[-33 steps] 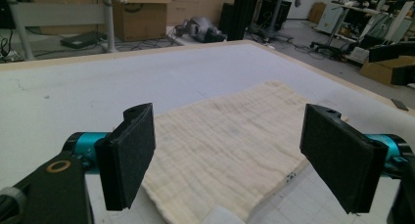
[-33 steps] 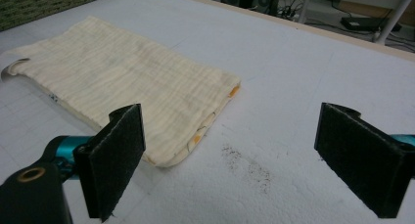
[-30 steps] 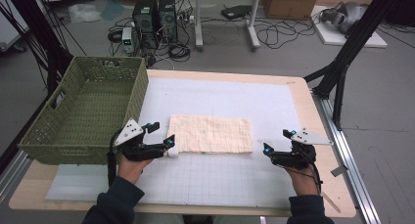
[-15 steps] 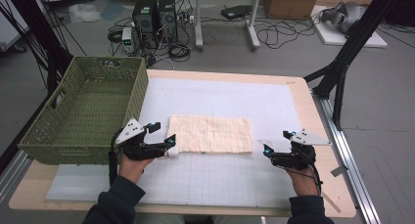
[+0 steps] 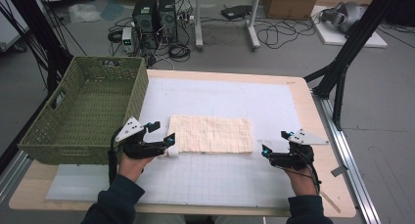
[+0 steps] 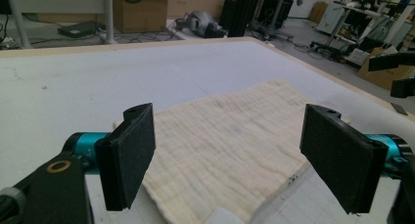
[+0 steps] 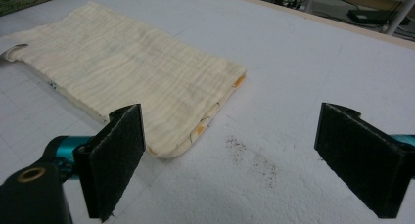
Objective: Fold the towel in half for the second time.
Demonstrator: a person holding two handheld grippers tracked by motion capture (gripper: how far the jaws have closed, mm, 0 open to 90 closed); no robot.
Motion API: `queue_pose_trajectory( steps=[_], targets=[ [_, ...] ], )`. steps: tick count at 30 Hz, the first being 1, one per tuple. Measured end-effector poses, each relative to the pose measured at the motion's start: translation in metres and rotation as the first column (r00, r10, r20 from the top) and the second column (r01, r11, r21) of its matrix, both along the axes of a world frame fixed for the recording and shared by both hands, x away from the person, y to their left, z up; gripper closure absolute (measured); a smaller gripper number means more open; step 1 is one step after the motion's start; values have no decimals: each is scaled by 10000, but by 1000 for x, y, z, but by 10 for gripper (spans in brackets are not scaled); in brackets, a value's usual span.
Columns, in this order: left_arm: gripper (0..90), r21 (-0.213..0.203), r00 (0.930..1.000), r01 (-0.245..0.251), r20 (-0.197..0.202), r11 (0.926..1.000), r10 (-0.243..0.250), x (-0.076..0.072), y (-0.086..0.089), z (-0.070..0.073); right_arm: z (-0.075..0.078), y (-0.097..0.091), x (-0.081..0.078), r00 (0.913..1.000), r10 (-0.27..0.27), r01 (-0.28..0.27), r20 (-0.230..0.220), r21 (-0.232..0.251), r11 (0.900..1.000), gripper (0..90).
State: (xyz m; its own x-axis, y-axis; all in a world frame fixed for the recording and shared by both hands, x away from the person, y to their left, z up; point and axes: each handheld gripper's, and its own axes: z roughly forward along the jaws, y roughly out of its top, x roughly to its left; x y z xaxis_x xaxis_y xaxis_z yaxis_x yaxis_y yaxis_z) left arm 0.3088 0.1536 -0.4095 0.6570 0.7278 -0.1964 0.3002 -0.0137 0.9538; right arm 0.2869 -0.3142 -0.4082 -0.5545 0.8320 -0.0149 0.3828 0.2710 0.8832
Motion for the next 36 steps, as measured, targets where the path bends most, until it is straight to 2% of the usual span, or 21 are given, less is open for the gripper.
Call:
queue_pose_trajectory(
  steps=[4,9,11,13,19,24,29,33,36],
  targets=[
    [237,93,9998,115,139,9999,-116,8,-6,8,-1,-2,0,9999,-53,54,-103,84,10000,108],
    [236,-282,9999,139,-56,9995,-141,28,-16,21,-2,-2,2,9999,3,-1,-152,113,9999,108],
    [234,-273,9999,86,-72,9996,-88,36,-20,26,-2,-1,2,9998,116,-114,-154,115,9999,108],
    [235,-128,10000,69,-16,9999,-69,44,-24,30,-3,1,2,9997,207,-205,-154,97,9997,108],
    [260,356,9998,26,-220,9994,-18,65,-28,35,-2,1,2,9993,278,-270,-244,329,9991,108],
    [283,874,9967,-246,-750,9959,312,84,-31,25,-2,-1,3,9992,304,-295,-243,367,9989,108],
    [328,1419,9883,-552,-1333,9883,744,102,-32,7,-2,0,3,9988,371,-358,-310,406,9985,108],
    [358,1989,9849,-448,-1550,9790,766,113,-33,-6,-3,2,4,9982,460,-446,-391,357,9984,109],
    [379,1977,9826,-578,-1619,9786,907,117,-31,-11,-3,3,4,9981,480,-466,-378,380,9982,108]
  ],
)
